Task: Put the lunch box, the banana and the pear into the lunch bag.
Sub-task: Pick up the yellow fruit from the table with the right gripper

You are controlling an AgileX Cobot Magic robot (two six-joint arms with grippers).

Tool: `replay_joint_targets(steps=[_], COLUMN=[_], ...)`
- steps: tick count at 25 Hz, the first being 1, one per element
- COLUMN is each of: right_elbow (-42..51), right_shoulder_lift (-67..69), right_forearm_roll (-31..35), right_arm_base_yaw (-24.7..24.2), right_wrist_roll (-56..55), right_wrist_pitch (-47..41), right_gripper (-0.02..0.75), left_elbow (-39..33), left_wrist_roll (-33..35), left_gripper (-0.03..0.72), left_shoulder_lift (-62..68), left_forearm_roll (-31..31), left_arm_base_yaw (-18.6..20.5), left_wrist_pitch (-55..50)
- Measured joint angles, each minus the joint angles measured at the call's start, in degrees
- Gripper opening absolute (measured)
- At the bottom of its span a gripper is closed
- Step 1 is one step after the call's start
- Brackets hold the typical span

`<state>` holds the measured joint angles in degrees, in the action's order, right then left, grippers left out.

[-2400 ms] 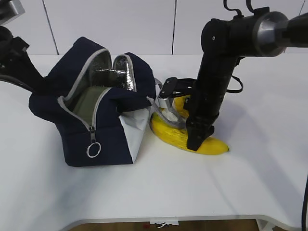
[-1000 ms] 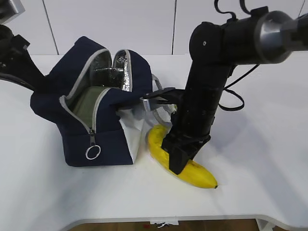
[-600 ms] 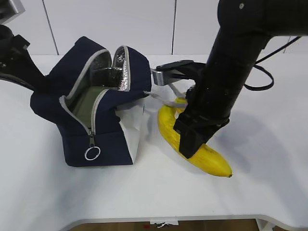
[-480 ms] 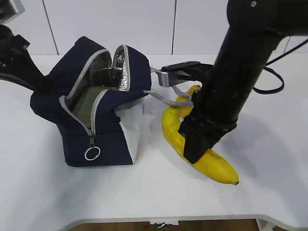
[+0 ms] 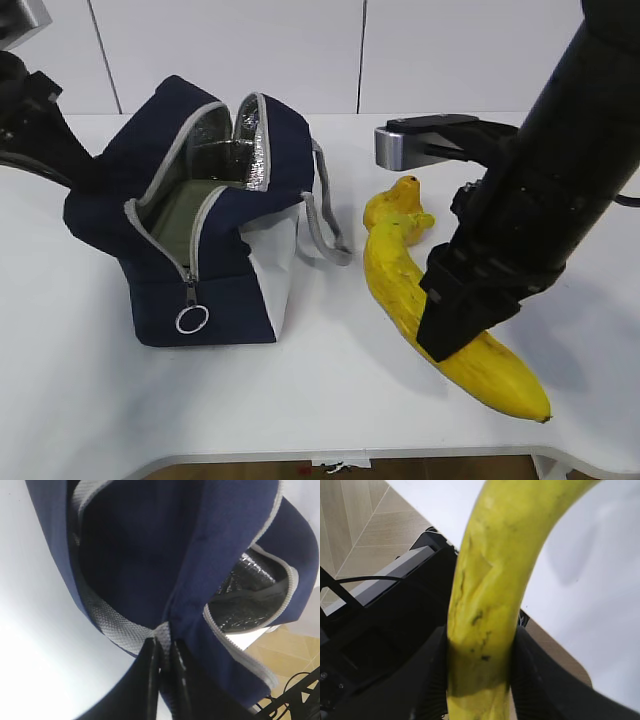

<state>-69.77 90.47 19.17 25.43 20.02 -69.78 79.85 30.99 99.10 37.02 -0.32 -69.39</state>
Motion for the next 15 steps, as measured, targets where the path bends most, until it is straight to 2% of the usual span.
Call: replay_joint_targets(steps=[5,11,15], right_elbow=[0.09,-5.88,-9.25], right_shoulder_lift=[-1.8,-1.8,-1.69], right_forearm_roll=[3.38,8.47,11.67], right_arm_base_yaw=[0.0,0.0,0.0], right_wrist_roll=[-0.69,-0.69,-0.73], right_wrist_pitch=[-0.25,-0.2,6.73], right_gripper=[0.276,0.276,0.276], left_elbow=[0.0,0.0,0.0], left_wrist_roll=[0.0,0.0,0.0], left_gripper=[0.012,0.011,0.012], left_shoulder_lift=[0.0,0.0,0.0], left_forearm_roll=[0.04,0.13,0.55], left_arm_base_yaw=[0.0,0.0,0.0], left_wrist_pitch=[0.0,0.0,0.0])
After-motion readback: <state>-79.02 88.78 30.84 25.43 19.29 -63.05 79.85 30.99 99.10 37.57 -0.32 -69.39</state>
